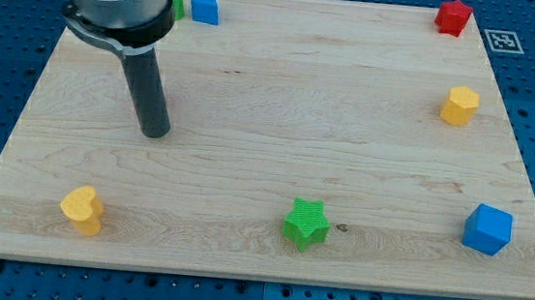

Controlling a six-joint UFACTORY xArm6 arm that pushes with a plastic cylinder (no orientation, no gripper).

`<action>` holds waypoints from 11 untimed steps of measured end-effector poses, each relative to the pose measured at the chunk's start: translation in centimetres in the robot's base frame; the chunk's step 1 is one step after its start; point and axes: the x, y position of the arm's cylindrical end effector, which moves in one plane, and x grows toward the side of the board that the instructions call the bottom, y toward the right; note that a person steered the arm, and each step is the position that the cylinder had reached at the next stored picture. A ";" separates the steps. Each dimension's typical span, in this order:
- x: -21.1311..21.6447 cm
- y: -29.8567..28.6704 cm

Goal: Push the red circle to the bottom of the blue triangle

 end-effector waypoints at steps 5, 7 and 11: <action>-2.2 -2.9; -5.2 1.0; -9.0 -7.5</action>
